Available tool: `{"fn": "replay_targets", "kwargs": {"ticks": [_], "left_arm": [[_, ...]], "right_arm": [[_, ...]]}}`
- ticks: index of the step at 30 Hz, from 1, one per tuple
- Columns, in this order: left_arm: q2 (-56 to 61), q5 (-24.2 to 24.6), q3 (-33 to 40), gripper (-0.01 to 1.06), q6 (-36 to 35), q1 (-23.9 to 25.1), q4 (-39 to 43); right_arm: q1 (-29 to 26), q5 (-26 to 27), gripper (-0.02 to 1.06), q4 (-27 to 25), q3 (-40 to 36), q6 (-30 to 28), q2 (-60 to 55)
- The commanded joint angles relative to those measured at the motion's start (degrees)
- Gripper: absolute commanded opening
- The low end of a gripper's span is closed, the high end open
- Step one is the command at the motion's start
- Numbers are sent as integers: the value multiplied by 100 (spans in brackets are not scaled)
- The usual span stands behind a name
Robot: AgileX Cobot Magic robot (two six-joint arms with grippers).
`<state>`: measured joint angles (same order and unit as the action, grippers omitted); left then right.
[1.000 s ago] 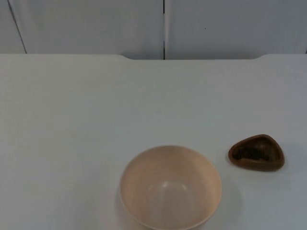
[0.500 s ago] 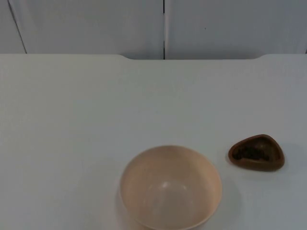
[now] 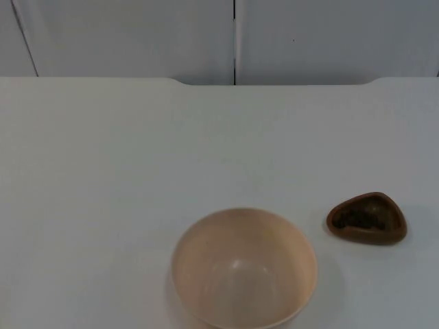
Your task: Pick up the bowl with the left hand and pour the coffee beans from the cup into the bowl with the right hand.
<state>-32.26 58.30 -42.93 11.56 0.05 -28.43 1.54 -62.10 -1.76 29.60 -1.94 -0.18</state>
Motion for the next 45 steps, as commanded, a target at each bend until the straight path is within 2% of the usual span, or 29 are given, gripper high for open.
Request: {"fn": "replay_targets", "kwargs": {"ticks": [1, 21, 34, 45], "left_arm": [[-150, -5, -36, 101, 181, -5, -237], [-1343, -12, -36, 101, 774, -5, -649], [-1918, 180, -36, 101, 1212, -5, -1109], [-2265, 86, -36, 101, 1212, -7, -1044]], "right_arm": [[-42, 31, 105, 12, -5, -19, 18], [-42, 31, 105, 12, -5, -19, 18], [-42, 31, 105, 12, -5, -19, 18], [-42, 31, 105, 12, -5, -19, 18]]}}
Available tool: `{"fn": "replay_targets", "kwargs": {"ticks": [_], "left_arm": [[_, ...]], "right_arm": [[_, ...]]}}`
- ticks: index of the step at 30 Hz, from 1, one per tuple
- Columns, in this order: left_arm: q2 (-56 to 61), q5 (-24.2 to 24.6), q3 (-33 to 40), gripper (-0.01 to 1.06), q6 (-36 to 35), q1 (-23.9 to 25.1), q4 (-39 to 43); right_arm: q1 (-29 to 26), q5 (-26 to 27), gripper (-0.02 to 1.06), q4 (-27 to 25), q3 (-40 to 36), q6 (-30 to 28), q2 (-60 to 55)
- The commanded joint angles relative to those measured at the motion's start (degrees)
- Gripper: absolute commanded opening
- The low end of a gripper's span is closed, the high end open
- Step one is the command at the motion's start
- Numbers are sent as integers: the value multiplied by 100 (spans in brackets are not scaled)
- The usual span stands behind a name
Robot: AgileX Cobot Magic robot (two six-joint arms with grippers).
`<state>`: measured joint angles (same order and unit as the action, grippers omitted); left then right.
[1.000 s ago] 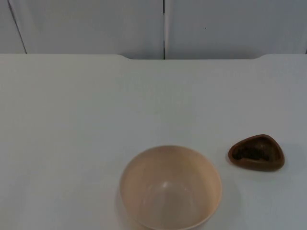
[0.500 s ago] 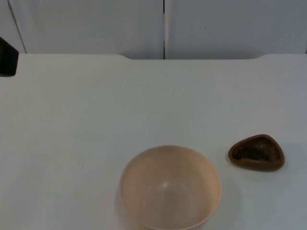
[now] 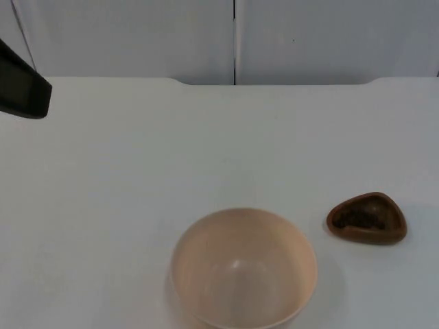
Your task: Pick up the bowl with the left hand and pour the coffee beans from the cup into the bowl with the right hand.
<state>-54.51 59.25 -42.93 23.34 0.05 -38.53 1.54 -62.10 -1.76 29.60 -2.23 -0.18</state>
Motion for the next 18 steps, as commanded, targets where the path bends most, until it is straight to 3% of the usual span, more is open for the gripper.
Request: {"fn": "replay_targets", "kwargs": {"ticks": [1, 11, 18], "left_arm": [[-66, -20, -36, 101, 34, -7, -21], [-624, -267, -36, 101, 21, -65, 169], [-1172, -755, -36, 101, -81, -858, 363]], "right_arm": [[-42, 31, 105, 12, -5, 10, 18], [-42, 31, 105, 12, -5, 10, 18], [-42, 31, 105, 12, -5, 10, 18]]}}
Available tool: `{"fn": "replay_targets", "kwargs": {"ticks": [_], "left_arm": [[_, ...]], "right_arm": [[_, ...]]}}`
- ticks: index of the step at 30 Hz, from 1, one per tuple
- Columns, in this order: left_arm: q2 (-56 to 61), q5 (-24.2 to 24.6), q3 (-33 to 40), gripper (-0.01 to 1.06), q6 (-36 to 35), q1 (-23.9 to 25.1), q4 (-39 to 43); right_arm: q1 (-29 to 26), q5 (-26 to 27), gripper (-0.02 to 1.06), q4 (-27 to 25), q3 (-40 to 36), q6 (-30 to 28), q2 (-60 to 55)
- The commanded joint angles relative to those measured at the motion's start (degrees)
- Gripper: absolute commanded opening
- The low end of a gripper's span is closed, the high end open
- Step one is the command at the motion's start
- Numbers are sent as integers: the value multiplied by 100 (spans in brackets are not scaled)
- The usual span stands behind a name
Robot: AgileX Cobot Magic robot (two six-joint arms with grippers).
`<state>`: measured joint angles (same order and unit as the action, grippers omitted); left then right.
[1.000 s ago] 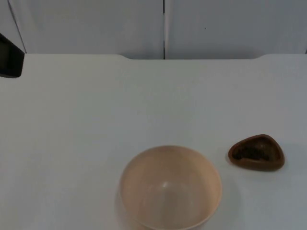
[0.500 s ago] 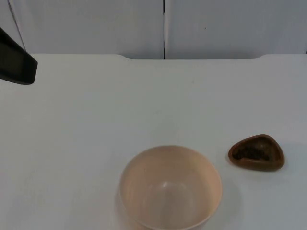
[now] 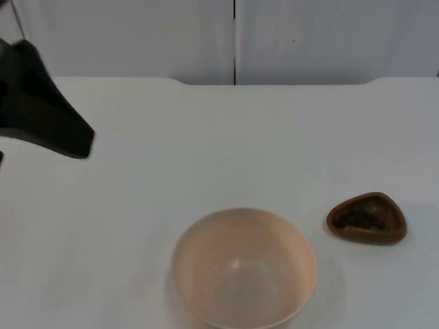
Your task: Pick up the bowl with the left hand and pour the coffee beans from the cup into the bowl with the right hand.
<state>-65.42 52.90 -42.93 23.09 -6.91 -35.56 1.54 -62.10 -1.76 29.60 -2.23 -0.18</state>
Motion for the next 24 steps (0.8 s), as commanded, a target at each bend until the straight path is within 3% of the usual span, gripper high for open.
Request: {"fn": "replay_targets", "kwargs": {"ticks": [1, 4, 14, 24], "left_arm": [[-214, -274, -36, 101, -214, -328, 231], [-498, -599, -36, 101, -688, -700, 670], [-1078, -1231, -47, 101, -1288, -1500, 1081], [-1749, -1241, -694, 101, -2309, -2053, 2018]], "right_arm": [[-42, 31, 105, 12, -5, 10, 18], [-42, 31, 105, 12, -5, 10, 18], [-42, 31, 105, 12, -5, 10, 18], [-42, 31, 105, 12, -5, 10, 18]]}}
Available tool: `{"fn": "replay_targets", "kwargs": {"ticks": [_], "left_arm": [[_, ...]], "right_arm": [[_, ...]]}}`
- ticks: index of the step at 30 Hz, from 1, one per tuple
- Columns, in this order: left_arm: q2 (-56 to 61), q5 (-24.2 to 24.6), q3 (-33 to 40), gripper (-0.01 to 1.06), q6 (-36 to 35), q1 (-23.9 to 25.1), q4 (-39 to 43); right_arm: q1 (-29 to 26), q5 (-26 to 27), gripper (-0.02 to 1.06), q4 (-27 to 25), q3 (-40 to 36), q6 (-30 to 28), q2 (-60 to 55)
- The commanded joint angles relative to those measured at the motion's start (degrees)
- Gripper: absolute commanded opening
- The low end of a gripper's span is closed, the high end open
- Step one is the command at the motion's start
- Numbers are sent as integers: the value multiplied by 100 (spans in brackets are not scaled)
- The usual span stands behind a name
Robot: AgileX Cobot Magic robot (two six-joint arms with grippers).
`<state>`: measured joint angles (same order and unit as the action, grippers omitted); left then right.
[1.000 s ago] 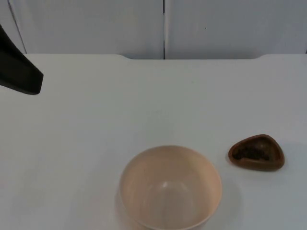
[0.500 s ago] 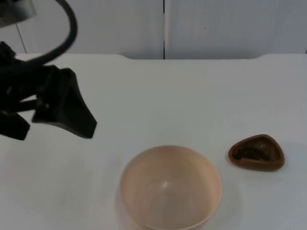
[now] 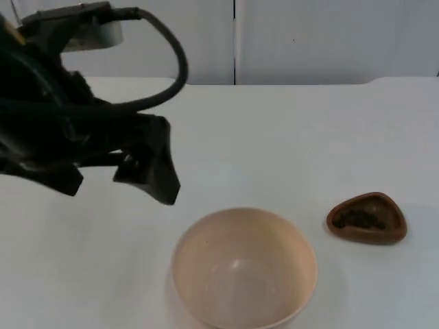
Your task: Pick up the bowl with the left hand and pour the coffee beans from the cup into the bowl with the right hand.
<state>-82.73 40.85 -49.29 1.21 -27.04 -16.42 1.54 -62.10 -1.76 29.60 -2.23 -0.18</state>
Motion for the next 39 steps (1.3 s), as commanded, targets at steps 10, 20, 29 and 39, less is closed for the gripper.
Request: {"fn": "replay_targets", "kwargs": {"ticks": [10, 20, 29, 39], "left_arm": [[-801, -84, -319, 101, -558, -238, 240], [-1505, -549, -319, 101, -558, -530, 239], [-1973, -1062, -319, 101, -558, -530, 239], [-2142, -1492, -319, 86, -275, -494, 240]], "right_arm": [[-42, 31, 105, 12, -5, 10, 18], [-42, 31, 105, 12, -5, 10, 18], [-42, 31, 105, 12, -5, 10, 18], [-28, 30, 105, 12, -5, 10, 18]]}}
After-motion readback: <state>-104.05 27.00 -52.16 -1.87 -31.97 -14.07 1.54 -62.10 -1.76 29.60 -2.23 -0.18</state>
